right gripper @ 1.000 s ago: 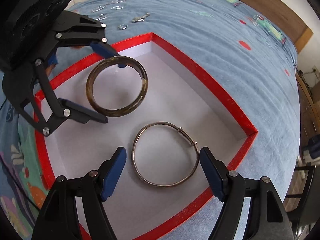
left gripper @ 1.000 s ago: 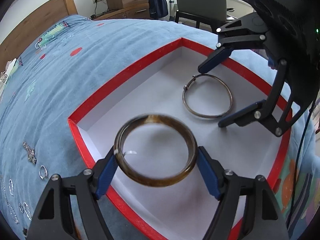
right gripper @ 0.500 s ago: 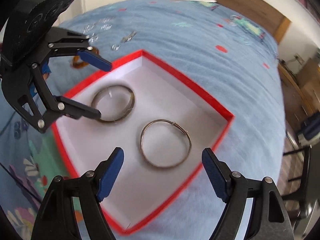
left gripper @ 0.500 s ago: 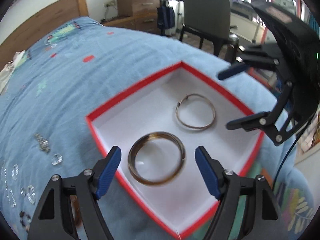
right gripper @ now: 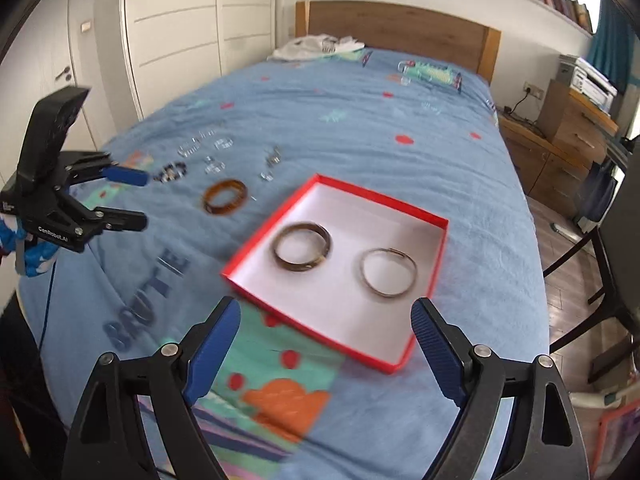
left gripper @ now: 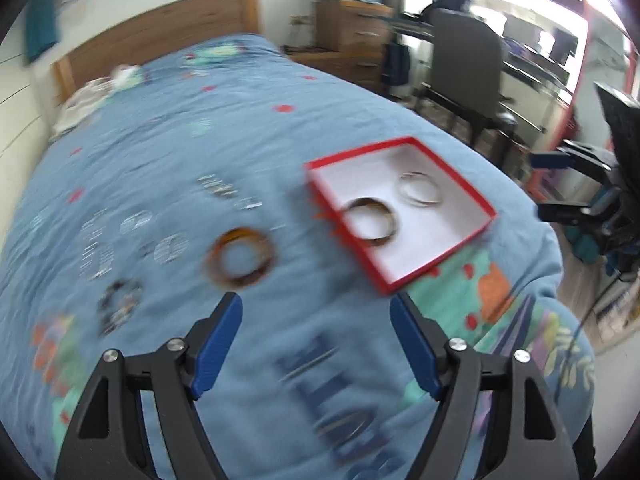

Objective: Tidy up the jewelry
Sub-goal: 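Move both tools back over the remaining jewelry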

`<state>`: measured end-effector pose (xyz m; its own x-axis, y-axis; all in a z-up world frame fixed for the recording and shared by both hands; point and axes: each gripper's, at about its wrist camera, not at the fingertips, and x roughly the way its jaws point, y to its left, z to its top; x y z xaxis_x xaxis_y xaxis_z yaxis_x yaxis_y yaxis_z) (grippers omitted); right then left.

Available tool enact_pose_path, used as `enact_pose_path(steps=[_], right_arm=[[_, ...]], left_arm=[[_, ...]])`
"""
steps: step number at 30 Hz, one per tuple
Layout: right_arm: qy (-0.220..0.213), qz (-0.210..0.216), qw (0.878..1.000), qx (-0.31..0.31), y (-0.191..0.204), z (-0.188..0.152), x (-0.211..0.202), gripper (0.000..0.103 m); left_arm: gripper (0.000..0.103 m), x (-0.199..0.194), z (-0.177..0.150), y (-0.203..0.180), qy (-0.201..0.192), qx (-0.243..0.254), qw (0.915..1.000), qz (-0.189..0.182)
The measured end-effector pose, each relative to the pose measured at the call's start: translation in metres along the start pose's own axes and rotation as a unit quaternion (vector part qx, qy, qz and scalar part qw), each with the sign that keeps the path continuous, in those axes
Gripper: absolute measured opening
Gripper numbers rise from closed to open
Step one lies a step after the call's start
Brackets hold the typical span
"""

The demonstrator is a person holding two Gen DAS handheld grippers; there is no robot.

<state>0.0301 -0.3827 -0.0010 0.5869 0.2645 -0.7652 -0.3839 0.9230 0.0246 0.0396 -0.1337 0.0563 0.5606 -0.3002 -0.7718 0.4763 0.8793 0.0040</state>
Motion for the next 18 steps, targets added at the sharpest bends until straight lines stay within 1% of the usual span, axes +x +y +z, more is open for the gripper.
enact_pose_path(steps=[4, 5, 7, 8, 11, 15, 18], right_arm=[[-0.028, 0.007, 1.000, 0.002, 0.033, 0.009, -0.022, 0.088], [-0.035, 0.009, 0.999, -0.001, 0.043, 0.012, -0.027, 0.088], [-0.052, 0.017, 0.998, -0.005, 0.065, 0.021, -0.036, 0.091], [-0.057, 0.020, 0.998, -0.006, 0.073, 0.023, -0.038, 0.092], [-0.074, 0.037, 0.997, -0.011, 0.100, 0.034, -0.043, 0.093], [-0.083, 0.051, 0.995, -0.008, 0.125, 0.050, -0.034, 0.096], [-0.078, 0.056, 0.995, -0.006, 0.141, 0.060, -0.017, 0.096]], left_arm=[[0.075, -0.050, -0.028, 0.054, -0.027, -0.045, 0.9972, 0.053], [0.075, -0.066, -0.036, 0.071, -0.037, -0.060, 0.9947, 0.075], [0.075, -0.087, -0.046, 0.093, -0.049, -0.077, 0.9908, 0.100], [0.075, -0.101, -0.053, 0.108, -0.060, -0.088, 0.9872, 0.118], [0.075, -0.129, -0.069, 0.139, -0.077, -0.114, 0.9789, 0.151], [0.075, -0.142, -0.087, 0.169, -0.083, -0.146, 0.9687, 0.183], [0.075, -0.132, -0.094, 0.185, -0.074, -0.169, 0.9658, 0.182]])
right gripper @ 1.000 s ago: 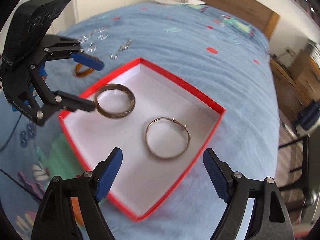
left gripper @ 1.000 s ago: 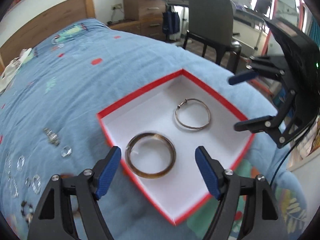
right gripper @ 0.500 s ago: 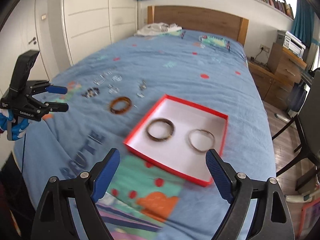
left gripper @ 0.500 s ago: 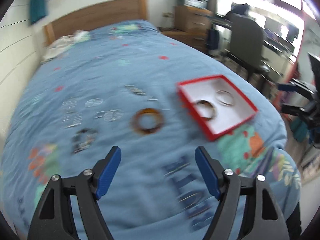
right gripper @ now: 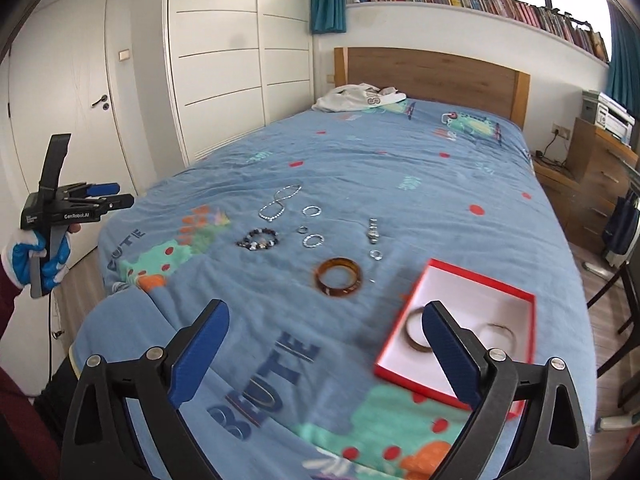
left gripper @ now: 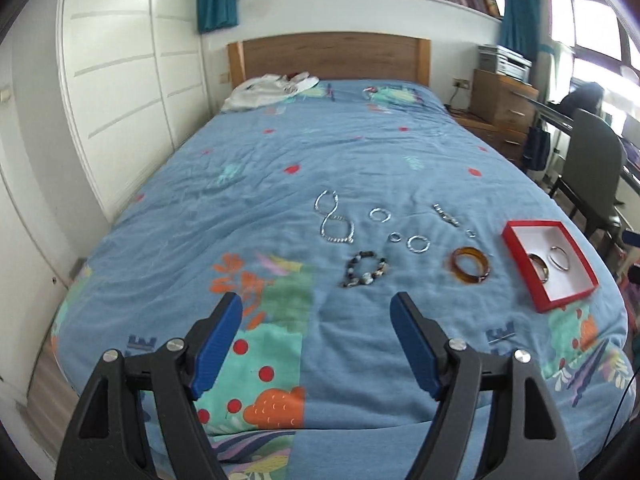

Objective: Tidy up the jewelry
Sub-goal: 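Move both tools back over the remaining jewelry, then grasp the amber bangle with the right tool while the left tool grasps the beaded bracelet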

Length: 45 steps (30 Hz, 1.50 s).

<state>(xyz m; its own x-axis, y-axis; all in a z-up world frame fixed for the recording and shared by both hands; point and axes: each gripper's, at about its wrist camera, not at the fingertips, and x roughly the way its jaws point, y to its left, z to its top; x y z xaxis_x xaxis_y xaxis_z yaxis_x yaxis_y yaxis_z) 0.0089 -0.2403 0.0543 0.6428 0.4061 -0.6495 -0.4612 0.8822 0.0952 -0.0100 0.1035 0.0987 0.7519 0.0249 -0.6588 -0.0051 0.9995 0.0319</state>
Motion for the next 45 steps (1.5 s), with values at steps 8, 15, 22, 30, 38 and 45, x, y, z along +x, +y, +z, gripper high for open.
enact_pose_path(steps=[8, 15, 22, 30, 38, 45], right_arm=[[0.033, 0.005, 0.999, 0.029, 0.007, 0.011, 0.067, 0.097], [0.074, -0.007, 0.996, 0.055, -0.007, 0.017, 0.144, 0.099], [0.110, -0.012, 0.991, 0.080, -0.026, 0.018, 0.215, 0.099], [0.143, -0.013, 0.985, 0.097, -0.037, 0.008, 0.262, 0.099], [0.160, -0.017, 0.982, 0.098, -0.039, -0.002, 0.286, 0.100], [0.152, -0.037, 0.984, 0.091, -0.035, -0.006, 0.289, 0.079]], left_arm=[[0.075, 0.067, -0.002, -0.012, 0.044, -0.015, 0.9988, -0.019], [0.075, 0.146, 0.008, -0.042, 0.083, 0.008, 0.9959, -0.036], [0.075, 0.215, 0.015, -0.053, 0.109, 0.010, 0.9932, -0.039], [0.075, 0.264, 0.019, -0.063, 0.124, 0.028, 0.9906, -0.051], [0.075, 0.297, 0.010, -0.062, 0.141, 0.032, 0.9882, -0.051], [0.074, 0.298, 0.008, -0.063, 0.124, 0.029, 0.9908, -0.045]])
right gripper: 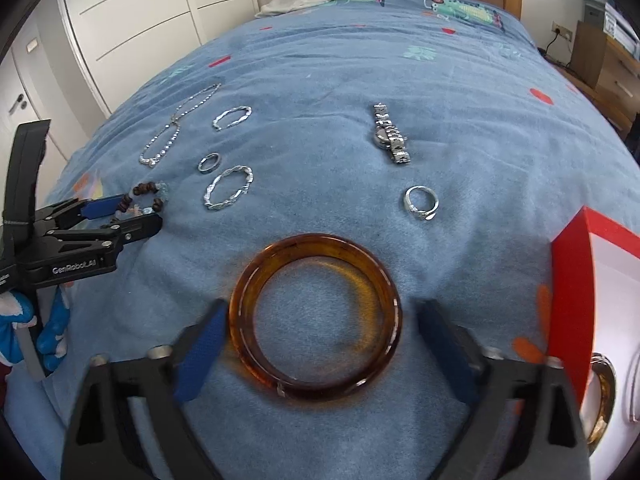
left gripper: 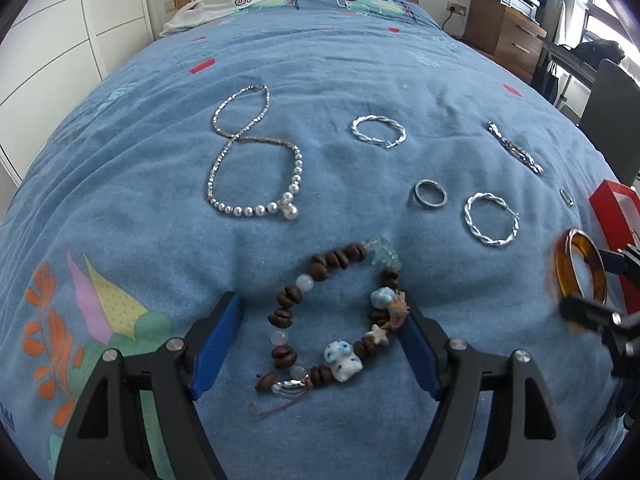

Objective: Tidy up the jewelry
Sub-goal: 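Grasp the amber bangle with the right tool while the left tool grasps the beaded bracelet, then lower the amber bangle and beaded bracelet into the red box and release both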

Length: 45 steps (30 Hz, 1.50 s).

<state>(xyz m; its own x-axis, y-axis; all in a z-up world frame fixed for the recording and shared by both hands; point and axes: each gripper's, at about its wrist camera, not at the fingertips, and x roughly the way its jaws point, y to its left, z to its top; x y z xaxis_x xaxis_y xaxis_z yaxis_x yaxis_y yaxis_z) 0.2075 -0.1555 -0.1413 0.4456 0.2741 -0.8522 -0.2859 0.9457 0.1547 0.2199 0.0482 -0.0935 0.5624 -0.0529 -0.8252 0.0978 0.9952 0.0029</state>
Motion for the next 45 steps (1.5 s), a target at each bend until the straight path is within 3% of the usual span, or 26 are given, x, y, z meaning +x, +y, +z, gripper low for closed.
enact_pose_path(steps=[2, 4, 6, 9, 12, 23, 31, 39, 45], right_arm=[[-0.003, -0.001, 1.000, 0.003, -0.001, 0.000, -0.002, 0.077], [-0.004, 0.002, 1.000, 0.006, -0.002, -0.001, -0.004, 0.077], [-0.005, 0.006, 1.000, 0.008, -0.001, -0.003, -0.007, 0.077], [-0.008, 0.014, 1.000, 0.010, 0.003, -0.006, -0.016, 0.077], [-0.015, 0.027, 0.999, 0.015, 0.008, -0.010, -0.029, 0.077], [-0.073, 0.031, 0.997, 0.012, 0.015, -0.026, -0.117, 0.077], [-0.109, 0.010, 0.993, 0.032, -0.021, -0.048, -0.188, 0.077], [-0.114, -0.021, 0.992, 0.042, -0.095, -0.066, -0.227, 0.077], [-0.094, -0.029, 0.994, 0.043, -0.146, -0.069, -0.216, 0.077]], left_arm=[[0.070, -0.002, -0.001, -0.002, -0.005, 0.003, 1.0000, 0.005], [0.059, -0.006, -0.004, -0.005, -0.006, 0.004, 1.0000, 0.006], [0.039, -0.010, -0.005, -0.008, -0.006, 0.007, 0.9999, 0.007], [0.019, -0.017, -0.007, -0.011, -0.001, 0.006, 1.0000, 0.006], [0.014, -0.029, -0.011, -0.014, 0.002, 0.004, 1.0000, 0.004], [0.010, -0.109, -0.021, -0.055, -0.025, 0.012, 0.9995, -0.011], [0.010, -0.166, -0.013, -0.118, -0.054, 0.040, 0.9960, -0.058], [0.010, -0.173, 0.007, -0.196, -0.055, 0.080, 0.9899, -0.103], [0.010, -0.148, 0.027, -0.258, -0.038, 0.122, 0.9829, -0.132]])
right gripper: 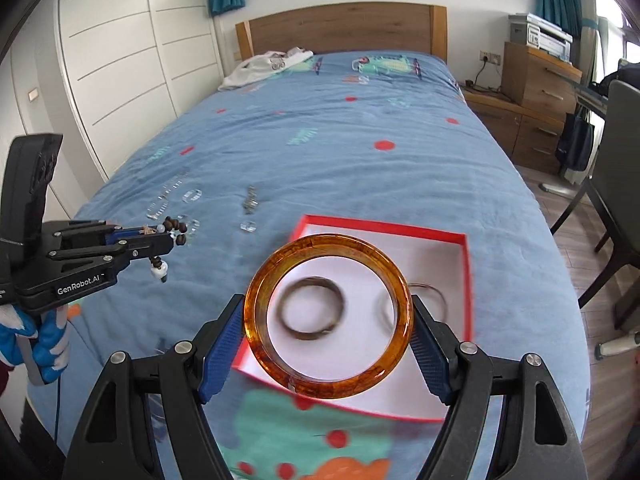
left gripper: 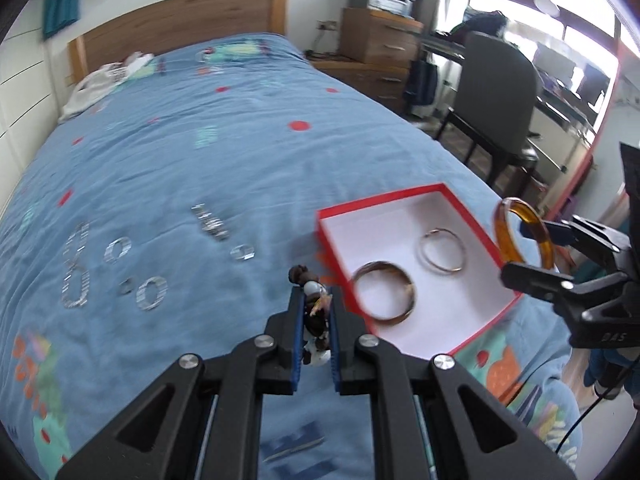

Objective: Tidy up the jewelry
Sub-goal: 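Lower the amber bangle and beaded bracelet into the red box and release both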

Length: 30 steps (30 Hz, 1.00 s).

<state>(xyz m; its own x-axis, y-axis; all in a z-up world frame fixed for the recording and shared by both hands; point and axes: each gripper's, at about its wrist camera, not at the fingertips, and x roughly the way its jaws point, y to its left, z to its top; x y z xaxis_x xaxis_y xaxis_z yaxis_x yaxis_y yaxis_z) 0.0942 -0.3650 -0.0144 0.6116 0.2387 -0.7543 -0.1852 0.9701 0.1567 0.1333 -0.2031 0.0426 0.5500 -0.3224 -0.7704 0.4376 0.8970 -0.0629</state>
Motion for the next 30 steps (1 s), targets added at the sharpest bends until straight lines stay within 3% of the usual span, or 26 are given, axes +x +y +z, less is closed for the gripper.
enact_pose_path(steps=[8, 16, 24, 30], right_arm=[[0.039, 0.029, 0.998, -0.033, -0.055, 0.020, 0.056, 0.077], [0.091, 0.061, 0.992, -0.060, -0.091, 0.034, 0.126, 0.077], [0.129, 0.072, 0.981, -0.124, -0.089, 0.033, 0.158, 0.077], [0.159, 0.041, 0.963, -0.214, -0.072, 0.026, 0.165, 0.077]], left_arm=[[0.010, 0.080, 0.040, -0.039, 0.035, 0.031, 0.9984, -0.033], [0.010, 0.147, 0.053, -0.056, 0.073, 0.056, 0.9947, -0.047], [0.010, 0.182, 0.045, -0.048, 0.093, 0.045, 0.9933, -0.052], [0.011, 0.185, 0.042, -0.045, 0.087, 0.048, 0.9936, -0.054]])
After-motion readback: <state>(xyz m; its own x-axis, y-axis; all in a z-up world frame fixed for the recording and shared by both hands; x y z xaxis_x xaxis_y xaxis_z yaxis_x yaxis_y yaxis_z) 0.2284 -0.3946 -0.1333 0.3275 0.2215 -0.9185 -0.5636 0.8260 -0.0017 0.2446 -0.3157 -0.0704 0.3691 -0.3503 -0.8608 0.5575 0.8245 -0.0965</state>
